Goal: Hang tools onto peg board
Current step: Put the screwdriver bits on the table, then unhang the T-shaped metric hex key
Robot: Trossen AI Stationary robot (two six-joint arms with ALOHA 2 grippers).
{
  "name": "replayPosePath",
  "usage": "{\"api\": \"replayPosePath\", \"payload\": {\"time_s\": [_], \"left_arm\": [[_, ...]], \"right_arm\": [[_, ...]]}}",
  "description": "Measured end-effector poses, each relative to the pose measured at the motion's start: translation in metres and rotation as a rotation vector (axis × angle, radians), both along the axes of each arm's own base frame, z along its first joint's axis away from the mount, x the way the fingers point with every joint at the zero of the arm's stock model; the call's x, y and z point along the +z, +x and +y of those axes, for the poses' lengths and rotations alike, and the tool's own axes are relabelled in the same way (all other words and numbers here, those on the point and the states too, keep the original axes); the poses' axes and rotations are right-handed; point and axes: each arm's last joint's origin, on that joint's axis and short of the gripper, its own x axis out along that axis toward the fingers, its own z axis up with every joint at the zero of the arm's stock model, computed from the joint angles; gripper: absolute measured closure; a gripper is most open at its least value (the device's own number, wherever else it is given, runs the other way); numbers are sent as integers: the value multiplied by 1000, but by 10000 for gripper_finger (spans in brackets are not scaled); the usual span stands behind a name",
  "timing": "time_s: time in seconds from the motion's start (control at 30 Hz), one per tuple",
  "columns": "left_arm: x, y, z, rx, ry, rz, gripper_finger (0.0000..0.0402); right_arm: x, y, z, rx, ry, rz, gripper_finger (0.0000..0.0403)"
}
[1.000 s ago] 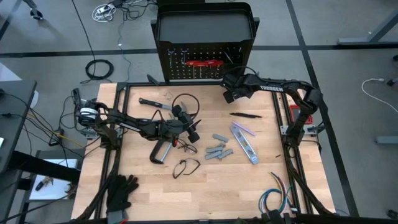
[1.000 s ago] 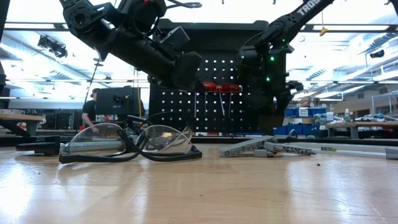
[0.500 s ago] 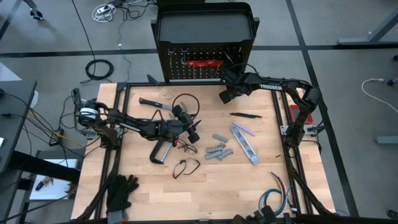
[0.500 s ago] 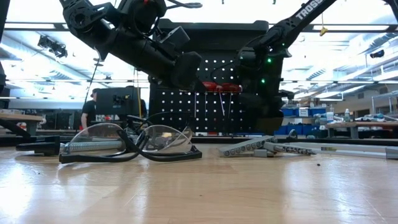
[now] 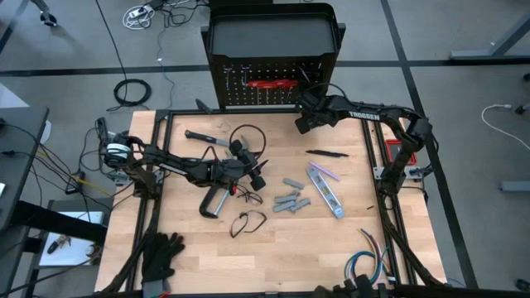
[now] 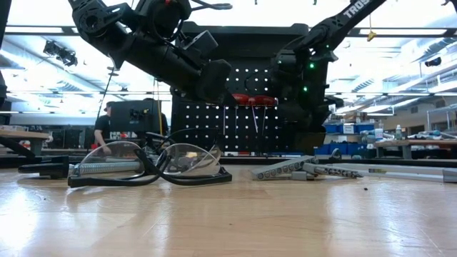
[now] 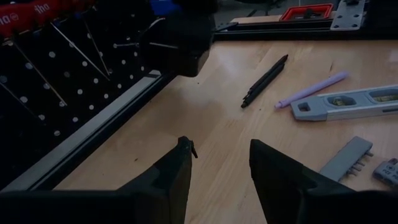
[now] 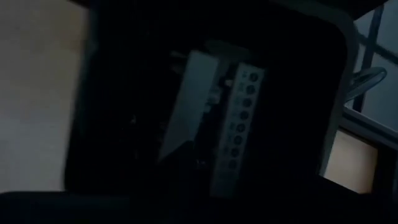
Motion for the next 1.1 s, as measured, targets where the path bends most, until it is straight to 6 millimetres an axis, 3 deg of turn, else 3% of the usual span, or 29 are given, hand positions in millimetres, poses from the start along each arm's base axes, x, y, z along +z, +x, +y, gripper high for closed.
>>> {"api": "replayPosePath", "payload": {"time_s": [0.6,0.93,1.1], "left_arm": [[0,1,-2,-77,-28,-3,241],[0,1,-2,-77,-23,3,241],[-1,1,-2,-75,-22,8,241]], "right_arm": [[-12,-15,-25,-24,38,-33,217],[-11,-6,-13,0,3,-5,195],[4,0,1,51,-70,1,200]]}}
